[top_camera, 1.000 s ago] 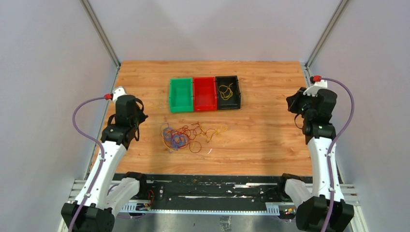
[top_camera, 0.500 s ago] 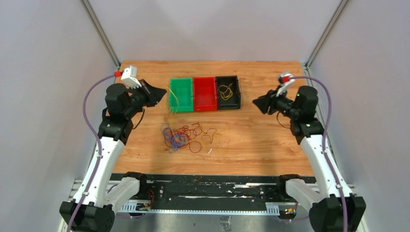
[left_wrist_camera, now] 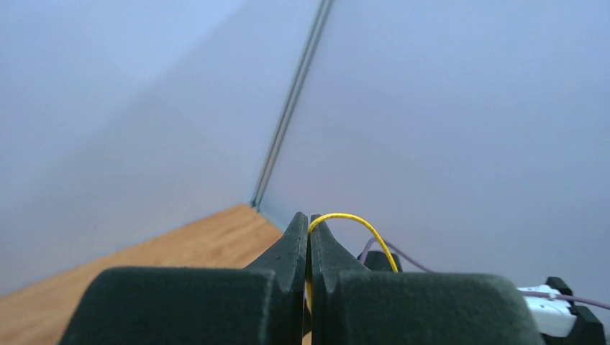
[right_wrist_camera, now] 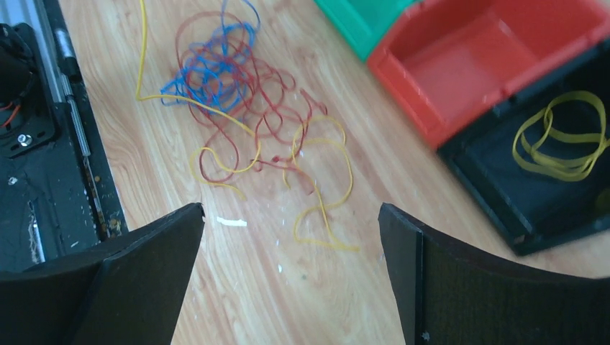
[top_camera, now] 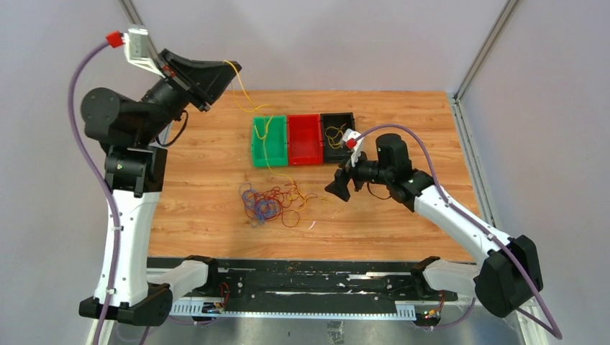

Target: Untangle the cables

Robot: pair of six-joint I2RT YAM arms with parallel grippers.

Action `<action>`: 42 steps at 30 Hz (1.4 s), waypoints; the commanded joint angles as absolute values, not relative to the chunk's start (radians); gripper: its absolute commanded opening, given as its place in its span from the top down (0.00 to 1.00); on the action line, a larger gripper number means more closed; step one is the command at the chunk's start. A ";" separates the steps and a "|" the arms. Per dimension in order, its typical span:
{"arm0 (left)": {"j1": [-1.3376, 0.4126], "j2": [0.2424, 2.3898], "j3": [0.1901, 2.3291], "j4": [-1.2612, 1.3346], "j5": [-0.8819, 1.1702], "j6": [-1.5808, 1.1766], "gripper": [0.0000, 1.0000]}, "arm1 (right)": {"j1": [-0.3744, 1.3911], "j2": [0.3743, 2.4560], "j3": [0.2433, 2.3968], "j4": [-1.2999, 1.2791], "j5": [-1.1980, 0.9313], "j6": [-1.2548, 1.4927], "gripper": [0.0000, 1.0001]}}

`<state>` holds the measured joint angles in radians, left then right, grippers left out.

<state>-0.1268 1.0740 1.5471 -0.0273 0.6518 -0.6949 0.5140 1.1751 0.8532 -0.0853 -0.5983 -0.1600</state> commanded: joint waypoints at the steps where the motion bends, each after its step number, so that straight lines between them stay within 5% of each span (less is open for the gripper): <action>1: -0.132 1.112 1.714 -0.005 0.760 -0.754 1.00 | 0.571 1.129 0.839 0.105 -0.646 -0.206 0.02; 9: -0.139 1.174 1.809 -0.005 0.765 -0.785 1.00 | 0.681 1.149 0.907 0.385 -0.715 -0.058 0.02; 19: -0.152 1.236 1.882 -0.005 0.767 -0.818 1.00 | 0.905 1.423 1.098 0.605 -0.582 0.103 0.02; 29: -0.152 1.190 1.895 -0.097 0.745 -0.735 1.00 | 0.937 1.580 1.180 0.555 -0.244 0.070 0.08; 32: -0.152 1.158 1.872 -0.117 0.722 -0.700 1.00 | 0.937 1.579 1.169 0.559 -0.271 0.064 0.30; 35: -0.152 1.133 1.842 -0.154 0.695 -0.655 1.00 | 0.937 1.552 1.151 0.574 -0.324 0.076 0.98; 40: -0.152 1.060 1.673 -0.268 0.507 -0.551 1.00 | 0.911 1.430 1.193 0.438 -0.240 0.018 1.00; 42: -0.152 0.988 1.510 -0.267 0.372 -0.534 0.87 | 0.863 1.375 1.236 0.364 -0.207 0.015 1.00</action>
